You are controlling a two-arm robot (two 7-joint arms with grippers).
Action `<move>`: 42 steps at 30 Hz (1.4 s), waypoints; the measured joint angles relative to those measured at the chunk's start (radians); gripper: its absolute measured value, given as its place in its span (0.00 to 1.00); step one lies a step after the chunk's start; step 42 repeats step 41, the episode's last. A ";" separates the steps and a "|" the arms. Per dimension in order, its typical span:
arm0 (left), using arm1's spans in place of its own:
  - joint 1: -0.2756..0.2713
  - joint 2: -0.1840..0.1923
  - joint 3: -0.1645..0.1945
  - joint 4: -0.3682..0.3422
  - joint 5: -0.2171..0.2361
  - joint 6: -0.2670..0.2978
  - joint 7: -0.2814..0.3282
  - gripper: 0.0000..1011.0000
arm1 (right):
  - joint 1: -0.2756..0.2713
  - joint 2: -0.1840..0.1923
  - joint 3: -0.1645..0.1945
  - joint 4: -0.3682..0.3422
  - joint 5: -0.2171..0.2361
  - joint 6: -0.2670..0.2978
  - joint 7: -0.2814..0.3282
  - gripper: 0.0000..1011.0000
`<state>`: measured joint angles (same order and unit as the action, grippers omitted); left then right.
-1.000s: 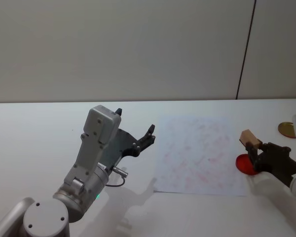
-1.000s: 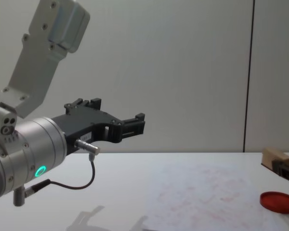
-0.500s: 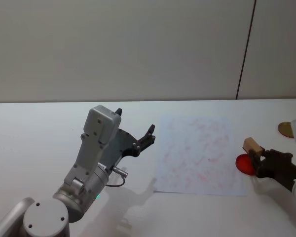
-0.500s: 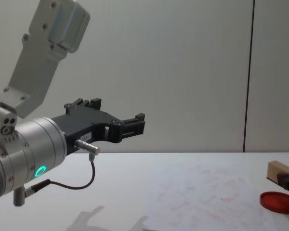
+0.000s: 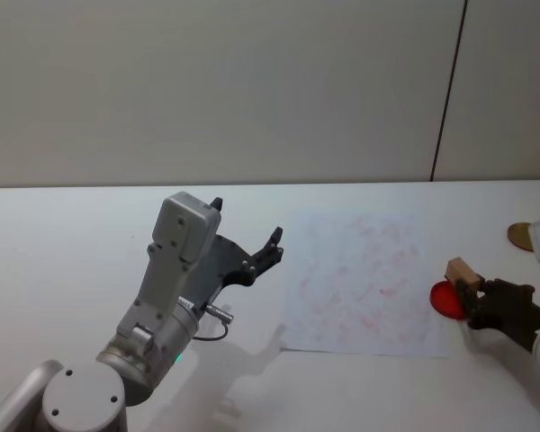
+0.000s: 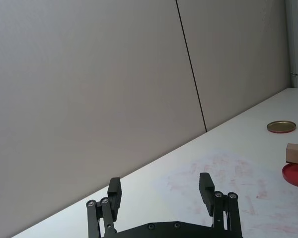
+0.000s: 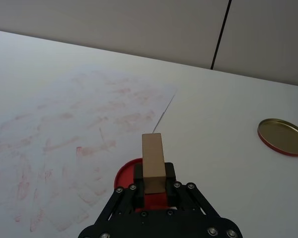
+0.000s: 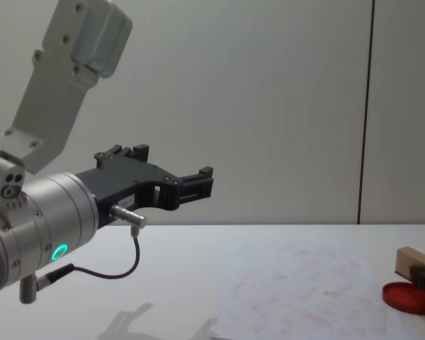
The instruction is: Use the one hand to pick up the stamp and affix it onto the A4 paper.
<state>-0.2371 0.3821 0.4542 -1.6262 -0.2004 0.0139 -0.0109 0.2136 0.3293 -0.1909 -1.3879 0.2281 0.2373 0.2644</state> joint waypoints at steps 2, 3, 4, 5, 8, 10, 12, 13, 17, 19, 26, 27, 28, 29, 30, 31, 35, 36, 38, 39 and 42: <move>0.000 0.000 0.000 0.000 0.000 0.000 0.000 0.98 | 0.002 -0.001 0.000 0.004 -0.001 0.003 0.000 0.21; 0.000 0.000 0.000 0.000 0.000 0.000 0.000 0.98 | 0.003 -0.001 -0.001 0.005 -0.001 0.004 -0.001 0.21; 0.000 0.000 0.000 0.000 0.000 0.000 0.000 0.98 | 0.004 -0.002 -0.001 0.008 -0.002 0.006 0.000 0.21; 0.000 0.000 0.000 0.000 0.000 0.000 0.000 0.98 | 0.005 -0.002 -0.001 0.009 -0.003 0.008 -0.001 0.21; 0.000 0.000 0.000 0.000 0.000 0.000 0.000 0.98 | 0.008 -0.003 -0.002 0.014 -0.005 0.012 0.000 0.21; 0.000 0.000 0.000 0.000 0.000 0.000 0.000 0.98 | 0.010 -0.004 -0.003 0.016 -0.006 0.013 0.001 0.21; 0.000 0.000 0.000 0.000 0.000 0.000 0.000 0.98 | 0.011 -0.005 -0.003 0.018 -0.008 0.016 0.002 0.24; 0.000 0.000 0.000 0.000 0.000 0.000 0.000 0.98 | 0.012 -0.005 -0.004 0.019 -0.008 0.017 0.002 0.25; 0.000 0.000 0.000 0.000 0.000 0.000 0.000 0.98 | 0.014 -0.006 -0.004 0.021 -0.009 0.019 0.003 0.39; 0.000 0.000 0.000 0.000 0.000 0.000 0.000 0.98 | 0.014 -0.006 -0.005 0.021 -0.009 0.019 0.003 0.45; 0.000 0.000 0.000 0.000 0.000 0.000 0.000 0.98 | 0.012 -0.006 -0.004 0.009 -0.007 0.012 -0.001 0.68; 0.000 0.000 0.000 0.000 0.000 0.000 0.000 0.98 | 0.012 -0.006 -0.004 0.009 -0.007 0.012 -0.001 0.71; 0.000 0.000 0.000 0.000 0.000 0.000 0.000 0.98 | 0.011 -0.005 -0.003 0.003 -0.006 0.008 -0.003 0.75; 0.000 0.000 0.000 0.000 0.000 0.000 0.000 0.98 | 0.010 -0.005 -0.002 0.000 -0.005 0.005 -0.004 0.77; 0.000 0.000 0.000 0.000 0.000 0.000 0.000 0.98 | 0.008 -0.004 -0.001 -0.008 -0.003 -0.001 -0.007 0.81; 0.000 0.000 0.000 0.000 0.000 0.000 0.000 0.98 | 0.007 -0.004 -0.001 -0.012 -0.002 -0.004 -0.009 0.83; 0.000 0.000 0.000 0.000 0.000 0.000 0.000 0.98 | -0.001 -0.001 0.003 -0.040 0.005 -0.022 -0.021 0.93; 0.000 0.000 0.000 0.000 0.000 0.000 0.000 0.98 | -0.002 -0.001 0.004 -0.046 0.007 -0.027 -0.025 0.95; 0.000 0.000 0.000 0.000 0.000 0.000 0.000 0.98 | -0.006 0.001 0.006 -0.064 0.011 -0.037 -0.035 0.99; 0.000 0.000 0.000 0.000 0.000 0.000 0.000 0.98 | -0.009 0.001 0.007 -0.073 0.012 -0.040 -0.039 0.99; 0.000 0.000 0.000 0.000 0.000 0.000 0.000 0.98 | -0.013 0.002 0.009 -0.094 0.015 -0.047 -0.050 0.99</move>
